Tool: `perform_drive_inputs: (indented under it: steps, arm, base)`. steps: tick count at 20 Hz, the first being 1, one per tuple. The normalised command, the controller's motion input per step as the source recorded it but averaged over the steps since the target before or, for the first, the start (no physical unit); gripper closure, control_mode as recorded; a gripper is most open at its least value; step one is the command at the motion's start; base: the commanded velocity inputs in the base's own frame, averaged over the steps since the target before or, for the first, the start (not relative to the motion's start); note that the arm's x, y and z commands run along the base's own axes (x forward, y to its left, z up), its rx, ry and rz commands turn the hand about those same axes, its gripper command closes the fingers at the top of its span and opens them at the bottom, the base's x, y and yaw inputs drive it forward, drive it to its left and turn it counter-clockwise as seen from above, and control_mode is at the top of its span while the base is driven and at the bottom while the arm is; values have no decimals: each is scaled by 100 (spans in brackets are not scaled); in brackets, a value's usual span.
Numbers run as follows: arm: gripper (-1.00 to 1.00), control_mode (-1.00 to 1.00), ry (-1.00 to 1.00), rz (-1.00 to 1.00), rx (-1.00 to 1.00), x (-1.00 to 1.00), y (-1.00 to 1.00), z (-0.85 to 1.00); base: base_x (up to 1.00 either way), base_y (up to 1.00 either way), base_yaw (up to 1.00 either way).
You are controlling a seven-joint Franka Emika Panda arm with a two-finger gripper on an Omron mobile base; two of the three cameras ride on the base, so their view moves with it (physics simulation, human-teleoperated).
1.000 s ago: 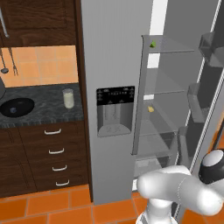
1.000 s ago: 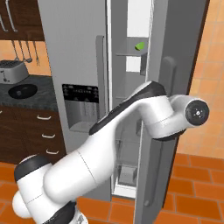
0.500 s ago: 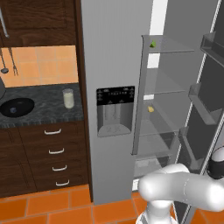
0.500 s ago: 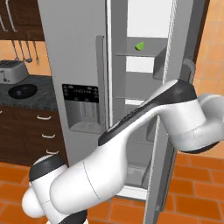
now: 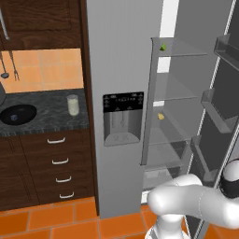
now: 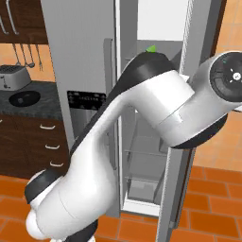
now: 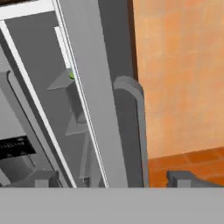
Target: Grab a lemon wedge from the fridge and one ice cube from the ice bowl, and put them in the glass of lemonade.
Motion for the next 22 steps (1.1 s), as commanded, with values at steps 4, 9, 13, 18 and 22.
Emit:
perform_drive_inputs:
  steps: [4,9,13,18,22]
  arm:
    - [-100,-100,19,0,-66,18,100,0]
    - [-100,-100,9,0,-61,-5,100,17]
    - [-100,-100,6,1,-62,58,100,-21]
    - [-100,-100,1,1,-48,79,84,-40]
    - [-100,-100,0,0,-18,93,1,-33]
  base:
    - [0,0,0]
    - [0,0,0]
    - [0,0,0]
    - [0,0,0]
    - [0,0,0]
